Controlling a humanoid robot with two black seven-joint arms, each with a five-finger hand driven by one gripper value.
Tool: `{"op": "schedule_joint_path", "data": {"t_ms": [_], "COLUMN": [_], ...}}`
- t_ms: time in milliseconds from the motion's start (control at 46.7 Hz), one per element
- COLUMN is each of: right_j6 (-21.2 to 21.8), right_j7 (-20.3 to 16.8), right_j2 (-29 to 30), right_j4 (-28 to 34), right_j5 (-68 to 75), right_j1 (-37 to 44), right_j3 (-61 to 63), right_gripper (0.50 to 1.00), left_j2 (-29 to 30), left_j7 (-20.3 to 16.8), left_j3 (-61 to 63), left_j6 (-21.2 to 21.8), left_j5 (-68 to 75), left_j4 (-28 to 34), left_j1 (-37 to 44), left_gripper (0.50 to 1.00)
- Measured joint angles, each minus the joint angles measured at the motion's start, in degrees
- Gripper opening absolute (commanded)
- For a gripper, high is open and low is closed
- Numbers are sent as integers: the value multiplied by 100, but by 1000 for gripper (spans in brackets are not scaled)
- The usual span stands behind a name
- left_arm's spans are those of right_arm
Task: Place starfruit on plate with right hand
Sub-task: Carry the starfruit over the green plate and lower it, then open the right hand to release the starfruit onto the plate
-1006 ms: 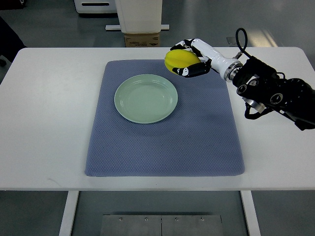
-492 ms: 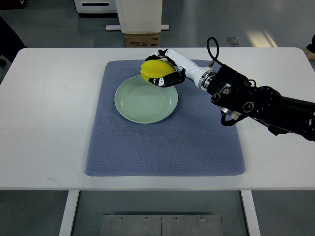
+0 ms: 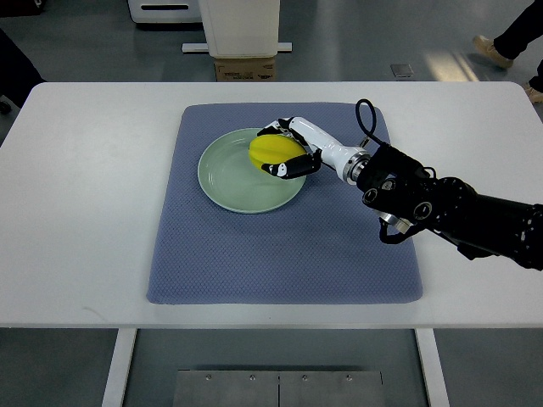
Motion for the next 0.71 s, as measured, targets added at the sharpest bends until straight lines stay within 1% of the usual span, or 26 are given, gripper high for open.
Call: {"op": "schedule_joint_path", "data": {"t_ms": [193, 621, 706], "right_j6": [0, -1, -7], "right_j7": [-23, -110, -110], "right_j2": [0, 0, 0], "right_j4": [-198, -193, -170], "right_j5": [-3, 16, 18], "right_j1": [-113, -110, -89], "right_j3": [0, 10, 10], "right_gripper": [500, 500, 571], "left_j2": [0, 0, 0], "left_j7": [-1, -1, -1], "left_j3": [0, 0, 0], "left_j6": [0, 0, 0], "left_j5": [0, 1, 1], "left_j4": [2, 1, 2], "left_j1": [-1, -1, -1], "left_gripper": [1000, 1000, 1000]}}
